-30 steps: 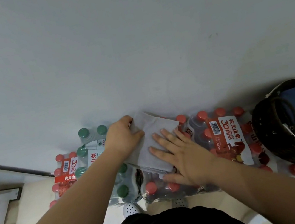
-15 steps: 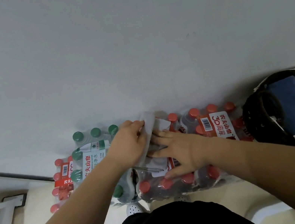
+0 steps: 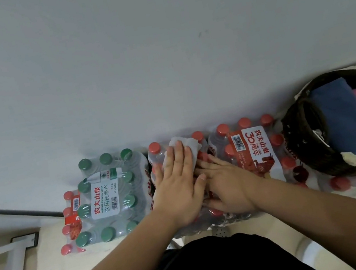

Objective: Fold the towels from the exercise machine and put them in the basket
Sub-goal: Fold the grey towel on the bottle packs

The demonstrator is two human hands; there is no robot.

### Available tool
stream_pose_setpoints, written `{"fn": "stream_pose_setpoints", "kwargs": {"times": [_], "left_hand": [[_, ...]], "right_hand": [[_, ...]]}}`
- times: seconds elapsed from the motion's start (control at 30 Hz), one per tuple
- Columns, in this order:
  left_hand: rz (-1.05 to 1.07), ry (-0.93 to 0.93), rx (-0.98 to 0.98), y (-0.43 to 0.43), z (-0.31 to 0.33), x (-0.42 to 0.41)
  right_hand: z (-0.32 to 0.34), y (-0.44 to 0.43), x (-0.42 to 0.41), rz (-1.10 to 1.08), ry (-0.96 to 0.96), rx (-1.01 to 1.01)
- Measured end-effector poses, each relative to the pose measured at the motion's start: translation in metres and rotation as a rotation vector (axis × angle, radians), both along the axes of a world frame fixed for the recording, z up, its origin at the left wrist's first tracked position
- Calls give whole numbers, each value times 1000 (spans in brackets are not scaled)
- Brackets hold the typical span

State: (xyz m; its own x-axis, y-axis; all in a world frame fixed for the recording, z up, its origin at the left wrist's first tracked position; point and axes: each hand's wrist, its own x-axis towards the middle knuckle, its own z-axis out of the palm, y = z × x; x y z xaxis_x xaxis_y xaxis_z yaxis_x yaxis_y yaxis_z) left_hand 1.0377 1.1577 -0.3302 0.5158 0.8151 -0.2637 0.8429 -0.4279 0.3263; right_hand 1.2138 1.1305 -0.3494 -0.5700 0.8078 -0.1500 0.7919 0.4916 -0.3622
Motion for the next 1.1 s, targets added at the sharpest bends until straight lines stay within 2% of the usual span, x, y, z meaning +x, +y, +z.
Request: {"fn": "stream_pose_setpoints", "kwargs": {"times": [0.07, 0.1, 0.2, 0.27, 0.37, 0.47, 0.6, 0.67, 0.73, 0.77, 0.83, 0.93, 1.0, 1.1], "left_hand": [[-9, 70, 25, 0, -4, 4], [-11, 99, 35, 1, -6, 6], [-38, 191, 67, 2, -7, 10], [-55, 233, 89, 1, -9, 11], [-62, 232, 108, 1, -10, 11], [-79, 166, 114, 0, -10, 3], [-23, -58, 97, -2, -14, -11], [59, -198, 48, 4, -13, -12], [103, -319, -5, 14, -7, -14], [102, -333, -25, 19, -4, -17], [70, -239, -26, 29, 0, -26], [-5, -53, 19, 37, 0, -33], [-14, -53, -10, 39, -3, -31], [25, -163, -111, 41, -3, -27]], "right_hand": [[0, 1, 5, -27, 107, -65], [1, 0, 7, -55, 159, -37], [10, 3, 13, -311, 243, 179], [14, 7, 10, -380, 173, 189], [13, 17, 4, -249, -86, 79], [11, 22, 4, -223, -208, 25], [7, 18, 3, -225, -287, -32], [8, 20, 0, -222, -267, -62], [14, 26, 0, -266, -149, -152], [18, 29, 1, -307, -75, -207], [22, 32, 2, -384, 18, -249], [23, 28, -8, -468, 14, -214], [20, 22, -19, -521, -32, -196], [15, 13, -35, -636, -145, -142]]}}
